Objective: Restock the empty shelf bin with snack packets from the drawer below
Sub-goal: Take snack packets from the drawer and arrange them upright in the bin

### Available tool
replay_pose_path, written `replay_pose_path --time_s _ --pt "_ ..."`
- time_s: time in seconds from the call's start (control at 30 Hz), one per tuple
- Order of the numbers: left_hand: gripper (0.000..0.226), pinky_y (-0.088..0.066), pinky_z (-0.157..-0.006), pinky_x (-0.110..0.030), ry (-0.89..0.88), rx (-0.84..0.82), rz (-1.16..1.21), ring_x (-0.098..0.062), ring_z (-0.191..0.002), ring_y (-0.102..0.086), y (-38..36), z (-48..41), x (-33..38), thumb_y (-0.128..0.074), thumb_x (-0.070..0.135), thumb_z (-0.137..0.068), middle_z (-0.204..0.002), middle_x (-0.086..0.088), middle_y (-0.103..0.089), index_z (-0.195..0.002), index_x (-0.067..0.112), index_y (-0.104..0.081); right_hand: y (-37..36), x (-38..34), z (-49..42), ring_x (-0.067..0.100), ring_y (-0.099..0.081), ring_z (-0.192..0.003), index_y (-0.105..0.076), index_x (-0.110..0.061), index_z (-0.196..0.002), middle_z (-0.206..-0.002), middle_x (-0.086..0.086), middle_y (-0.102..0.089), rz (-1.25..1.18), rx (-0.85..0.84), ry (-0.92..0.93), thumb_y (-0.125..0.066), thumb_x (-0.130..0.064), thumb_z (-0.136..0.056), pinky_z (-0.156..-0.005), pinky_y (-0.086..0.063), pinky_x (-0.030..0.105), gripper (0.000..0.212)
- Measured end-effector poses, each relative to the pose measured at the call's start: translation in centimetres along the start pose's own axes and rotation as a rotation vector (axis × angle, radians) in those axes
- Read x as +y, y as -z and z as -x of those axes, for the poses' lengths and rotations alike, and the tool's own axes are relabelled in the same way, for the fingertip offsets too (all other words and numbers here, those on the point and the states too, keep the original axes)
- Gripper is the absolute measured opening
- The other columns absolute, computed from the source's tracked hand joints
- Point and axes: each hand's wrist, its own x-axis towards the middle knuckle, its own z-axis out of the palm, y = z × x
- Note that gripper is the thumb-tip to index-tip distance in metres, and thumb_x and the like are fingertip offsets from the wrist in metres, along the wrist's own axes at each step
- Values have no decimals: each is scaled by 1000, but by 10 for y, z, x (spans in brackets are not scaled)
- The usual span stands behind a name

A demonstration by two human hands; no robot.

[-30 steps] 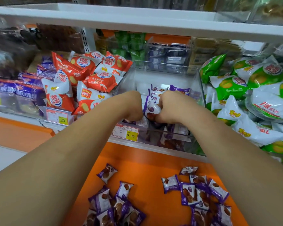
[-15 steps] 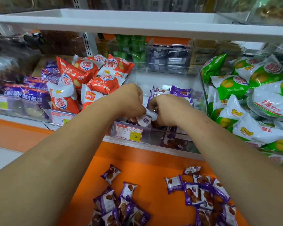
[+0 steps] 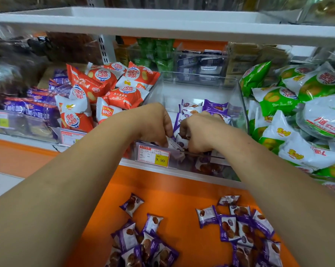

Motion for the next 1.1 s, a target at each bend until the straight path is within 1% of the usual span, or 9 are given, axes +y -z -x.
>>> replay_pose_path --time_s 0.13,0.3,0.43,0.53,0.63,0.77,0.83,0.97,1.1 --pt "7 -52 -59 -19 -21 17 -34 -9 -61 -69 -5 -2 3 -86 14 -78 -72 3 -76 -81 19 -81 -8 1 -3 23 -54 -101 -60 -32 -92 -96 -8 -60 -46 56 51 -73 -29 -83 -90 -30 42 16" --pt "9 -56 -65 -25 -12 40 -90 -12 -67 -68 2 3 11 -88 16 -76 -76 4 -75 -81 18 -80 -5 1 0 28 -60 -93 -69 -20 -100 -93 -1 -65 -10 24 103 -68 -17 -81 -84 -28 42 19" --pt "12 -56 -59 -22 -33 95 -118 -15 -66 -67 18 9 17 -86 14 -77 -77 4 -73 -85 18 -78 4 -3 4 29 -58 -96 -67 -23 -103 -92 -3 -62 9 -45 88 -62 -11 -85 -95 -30 48 22" --pt "12 -57 -73 -27 -51 135 -140 -13 -78 -67 27 13 18 -83 14 -81 -83 5 -73 -89 19 -77 4 -7 0 29 -57 -100 -65 -26 -106 -97 -4 -61 8 -96 79 -60 -8 -84 -100 -28 48 30" --pt "8 -54 -68 -26 -32 120 -161 -17 -82 -67 25 15 17 -75 14 -87 -86 3 -71 -93 19 -75 -2 -5 -3 29 -52 -106 -63 -27 -88 -99 -2 -51 4 -42 93 -64 -13 -84 -93 -28 45 14" --pt "12 -57 -67 -28 -3 124 -181 -16 -77 -67 22 12 14 -65 10 -92 -90 -2 -72 -97 18 -74 -4 3 4 27 -57 -107 -65 -32 -100 -96 -4 -49 13 -6 109 -75 -30 -83 -91 -29 45 20" --pt "13 -56 -65 -27 1 124 -168 -16 -76 -67 20 11 11 -64 9 -93 -90 -3 -72 -98 17 -73 3 9 8 25 -59 -97 -59 -30 -87 -89 -8 -59 -25 -52 100 -87 -40 -73 -87 -30 42 33" --pt "11 -46 -72 -27 -45 198 -125 -20 -86 -64 19 6 10 -63 13 -94 -89 2 -69 -94 18 -73 33 18 16 17 -61 -112 -52 -37 -141 -121 -15 -59 -206 -42 124 -94 -43 -65 -100 -50 41 87" --pt "12 -52 -62 -25 -146 284 98 -17 -69 -64 18 5 15 -66 19 -95 -77 -1 -71 -86 15 -73 34 20 12 11 -66 -81 -69 -37 -115 -89 -7 -69 -596 136 177 -90 -40 -73 -83 -57 39 46"
